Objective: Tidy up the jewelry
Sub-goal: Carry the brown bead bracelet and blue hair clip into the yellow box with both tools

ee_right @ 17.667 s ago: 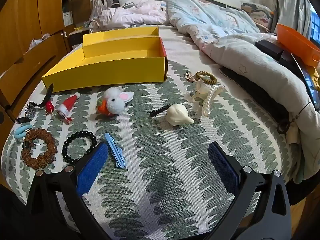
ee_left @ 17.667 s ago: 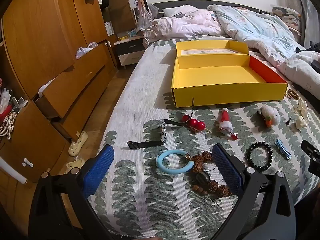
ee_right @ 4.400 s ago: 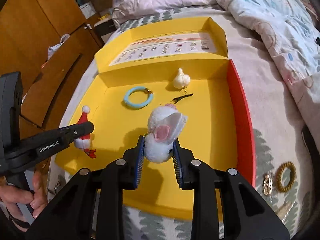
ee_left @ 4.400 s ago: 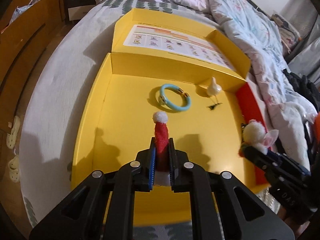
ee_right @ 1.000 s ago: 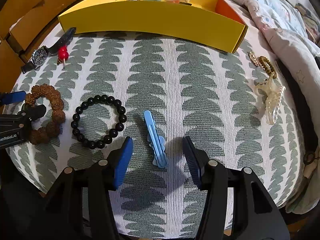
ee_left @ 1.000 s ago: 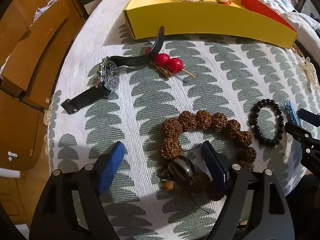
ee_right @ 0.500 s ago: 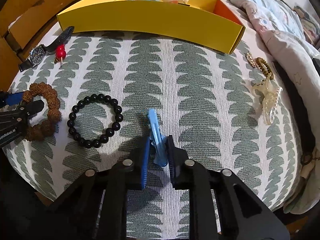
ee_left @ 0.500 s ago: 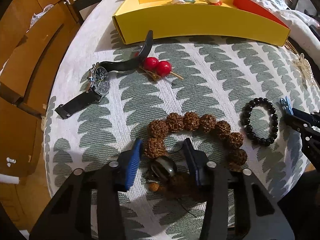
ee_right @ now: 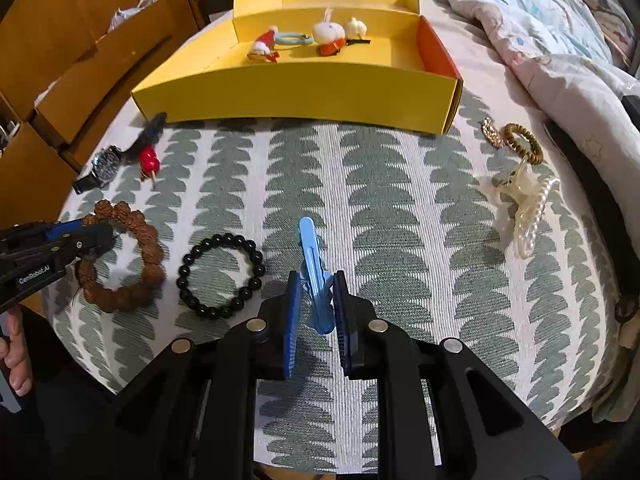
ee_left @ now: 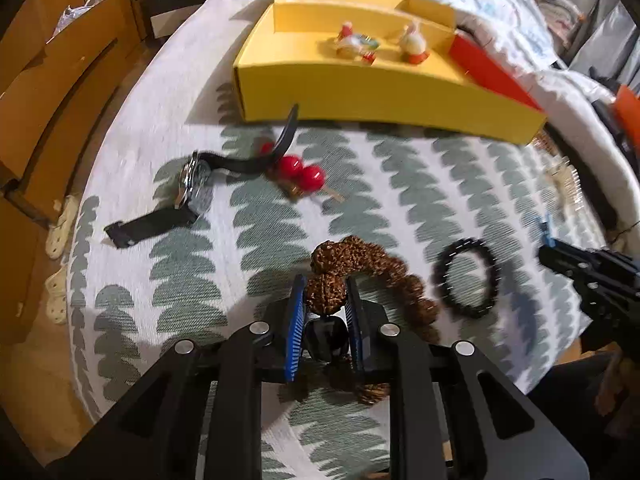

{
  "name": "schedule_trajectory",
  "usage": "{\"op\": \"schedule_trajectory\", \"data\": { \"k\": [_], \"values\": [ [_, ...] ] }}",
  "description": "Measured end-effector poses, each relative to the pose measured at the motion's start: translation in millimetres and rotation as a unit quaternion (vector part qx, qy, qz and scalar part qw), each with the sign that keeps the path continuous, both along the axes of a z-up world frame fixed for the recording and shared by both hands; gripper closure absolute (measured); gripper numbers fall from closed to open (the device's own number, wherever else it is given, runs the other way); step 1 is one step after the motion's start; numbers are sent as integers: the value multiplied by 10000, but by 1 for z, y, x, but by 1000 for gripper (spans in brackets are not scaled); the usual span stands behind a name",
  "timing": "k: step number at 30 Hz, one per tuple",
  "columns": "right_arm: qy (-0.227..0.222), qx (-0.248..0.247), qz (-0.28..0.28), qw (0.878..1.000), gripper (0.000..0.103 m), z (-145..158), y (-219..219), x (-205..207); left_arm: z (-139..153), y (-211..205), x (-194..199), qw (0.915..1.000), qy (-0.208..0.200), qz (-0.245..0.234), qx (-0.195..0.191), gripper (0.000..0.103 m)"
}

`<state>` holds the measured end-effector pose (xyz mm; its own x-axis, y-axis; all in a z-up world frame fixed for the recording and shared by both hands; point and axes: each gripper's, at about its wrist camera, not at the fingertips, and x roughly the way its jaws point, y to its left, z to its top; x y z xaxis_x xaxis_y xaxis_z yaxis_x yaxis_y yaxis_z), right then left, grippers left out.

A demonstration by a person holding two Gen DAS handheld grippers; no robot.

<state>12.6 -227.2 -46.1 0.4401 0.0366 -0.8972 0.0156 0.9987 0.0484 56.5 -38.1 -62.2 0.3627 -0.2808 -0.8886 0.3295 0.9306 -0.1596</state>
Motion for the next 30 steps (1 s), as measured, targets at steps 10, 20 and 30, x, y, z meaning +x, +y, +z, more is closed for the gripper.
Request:
{"op": "schedule_trajectory", "data": {
  "k": [10, 20, 30],
  "values": [
    [-252, 178, 84, 9995, 86, 19, 5, 0, 41, 2, 3, 9962, -290, -215, -798, 83],
    [-568, 463, 100, 9973, 86, 48, 4, 18, 78, -14, 17, 9927, -572, -270, -1028, 83],
    [-813, 513, 179, 9952, 86, 93, 2, 78, 125, -37, 62, 9920, -772, -260, -969, 83]
  ]
}}
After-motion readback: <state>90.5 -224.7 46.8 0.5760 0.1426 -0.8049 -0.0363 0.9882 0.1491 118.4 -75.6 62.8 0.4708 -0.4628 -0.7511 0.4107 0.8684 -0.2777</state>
